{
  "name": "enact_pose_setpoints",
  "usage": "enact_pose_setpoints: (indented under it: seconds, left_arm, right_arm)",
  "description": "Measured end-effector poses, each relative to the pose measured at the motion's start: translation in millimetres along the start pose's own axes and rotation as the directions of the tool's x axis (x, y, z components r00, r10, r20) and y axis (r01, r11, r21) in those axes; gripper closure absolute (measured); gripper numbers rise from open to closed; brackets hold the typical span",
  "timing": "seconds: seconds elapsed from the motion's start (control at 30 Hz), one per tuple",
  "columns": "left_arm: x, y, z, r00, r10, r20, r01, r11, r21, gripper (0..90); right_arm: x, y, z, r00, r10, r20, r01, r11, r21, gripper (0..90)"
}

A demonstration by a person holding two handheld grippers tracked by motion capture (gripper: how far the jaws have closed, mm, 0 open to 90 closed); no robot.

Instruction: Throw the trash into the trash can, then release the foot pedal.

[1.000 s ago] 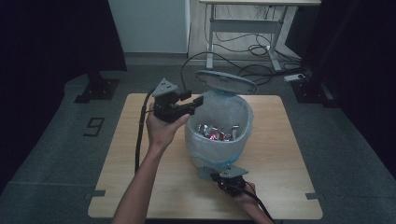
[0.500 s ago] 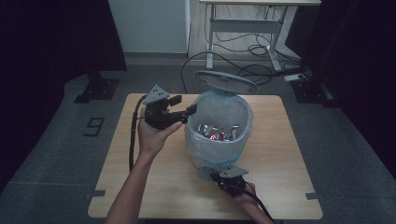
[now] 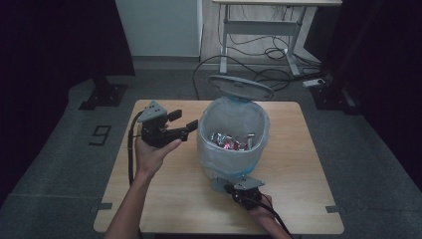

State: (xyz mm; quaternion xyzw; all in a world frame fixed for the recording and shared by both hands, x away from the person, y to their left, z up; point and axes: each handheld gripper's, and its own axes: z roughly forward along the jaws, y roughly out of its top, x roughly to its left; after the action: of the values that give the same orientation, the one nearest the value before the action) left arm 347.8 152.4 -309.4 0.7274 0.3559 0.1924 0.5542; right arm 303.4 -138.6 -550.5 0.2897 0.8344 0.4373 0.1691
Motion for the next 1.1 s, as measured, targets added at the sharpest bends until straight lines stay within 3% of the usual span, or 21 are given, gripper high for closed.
enact_pose_setpoints:
  seconds: [0.53, 1.1]
  left_arm:
    - [10.1, -25.3, -25.1, 0.9998, 0.004, -0.017, -0.004, 1.0000, 0.007, 29.8]
    - [16.4, -39.9, -31.7, 0.9996, -0.005, -0.030, 0.006, 0.9994, 0.033, 29.2]
  right_arm:
    - [-0.2, 0.0, 0.0, 1.0000, 0.002, -0.001, -0.002, 1.0000, 0.000, 90.0]
    - [-0.7, 0.6, 0.0, 0.9998, 0.018, -0.006, -0.018, 0.9998, 0.002, 89.9]
